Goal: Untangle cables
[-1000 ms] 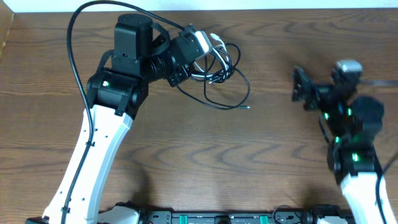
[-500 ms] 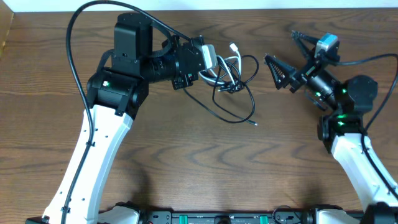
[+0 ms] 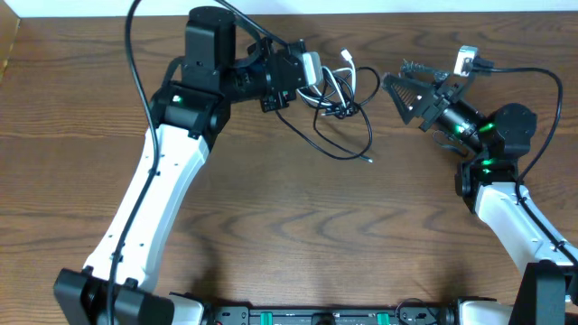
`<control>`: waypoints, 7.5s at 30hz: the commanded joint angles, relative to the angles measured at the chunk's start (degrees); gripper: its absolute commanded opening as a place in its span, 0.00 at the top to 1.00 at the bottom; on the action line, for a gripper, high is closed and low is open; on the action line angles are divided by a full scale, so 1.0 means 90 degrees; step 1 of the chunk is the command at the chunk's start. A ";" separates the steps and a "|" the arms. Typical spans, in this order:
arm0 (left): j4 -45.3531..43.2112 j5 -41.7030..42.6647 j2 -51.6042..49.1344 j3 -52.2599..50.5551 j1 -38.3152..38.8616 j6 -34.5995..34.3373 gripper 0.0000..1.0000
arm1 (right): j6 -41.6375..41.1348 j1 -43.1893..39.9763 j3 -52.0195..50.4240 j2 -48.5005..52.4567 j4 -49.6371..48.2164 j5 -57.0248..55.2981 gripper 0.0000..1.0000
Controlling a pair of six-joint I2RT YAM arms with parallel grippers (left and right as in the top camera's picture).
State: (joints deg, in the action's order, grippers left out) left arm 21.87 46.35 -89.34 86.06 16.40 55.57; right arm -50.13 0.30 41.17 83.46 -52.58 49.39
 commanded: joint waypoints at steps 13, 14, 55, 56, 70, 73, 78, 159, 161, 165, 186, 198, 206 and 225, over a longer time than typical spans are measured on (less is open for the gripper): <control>-0.0282 -0.0223 0.0068 0.0129 0.0270 0.0041 0.93 | -0.1746 0.0559 0.0095 -0.0022 0.0707 -0.0488 0.12; -0.0279 -0.0226 0.0066 0.0129 0.0306 0.0041 0.92 | -0.1702 0.0617 0.0095 -0.0022 0.0709 -0.0529 0.15; -0.0039 -0.0384 0.0087 0.0131 0.0253 -0.0758 0.93 | 0.0440 -0.0151 0.0092 -0.0022 0.2548 -0.1749 0.01; -0.0107 -0.0522 0.0087 0.0129 0.0253 -0.0935 0.92 | 0.0442 -0.0136 0.0092 -0.0022 0.2426 -0.1673 0.01; -0.0760 -0.1768 0.0085 0.0129 0.0250 -0.3070 0.93 | 0.1151 0.0274 0.0092 -0.0022 0.1654 -0.1098 0.01; -0.0950 -0.2261 0.0085 0.0129 0.0236 -0.3995 0.93 | 0.1362 0.0352 0.0092 -0.0022 0.1433 -0.1010 0.02; -0.1241 -0.2271 0.0085 0.0131 0.0046 -0.5413 0.93 | 0.1715 0.0384 0.0092 -0.0022 0.1384 -0.0988 0.06; -0.0333 0.0901 0.0066 0.0129 0.0117 0.3223 0.92 | -0.2067 0.1868 0.0092 -0.0022 0.1639 -0.1421 0.87; -0.0311 0.0901 0.0066 0.0129 0.0117 0.3223 0.92 | -0.2064 0.1889 0.0092 -0.0022 0.1700 -0.1423 0.97; -0.0291 0.0896 0.0066 0.0129 0.0114 0.3106 0.93 | -0.2062 0.1894 0.0092 -0.0022 0.1702 -0.1450 0.99; -0.0391 -0.1489 0.0418 0.0131 0.0114 0.3009 0.93 | -0.1064 0.0478 0.0092 -0.0022 0.4187 -0.2499 0.99; -0.0296 -0.1707 0.0452 0.0131 0.0114 0.2963 0.92 | -0.1064 0.0131 0.0092 -0.0022 0.4235 -0.2521 0.85; -0.0267 -0.1700 0.0449 0.0129 0.0117 0.2960 0.93 | -0.1066 0.0134 0.0092 -0.0022 0.3458 -0.1715 0.54; -0.0296 0.0945 0.0437 0.0129 0.0117 0.2963 0.93 | -0.1107 0.1234 0.0092 -0.0022 0.2096 -0.1086 0.37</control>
State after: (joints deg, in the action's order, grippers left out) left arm 19.73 49.82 -86.17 85.73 17.45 82.70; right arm -60.51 9.13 42.30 83.07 -33.67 39.03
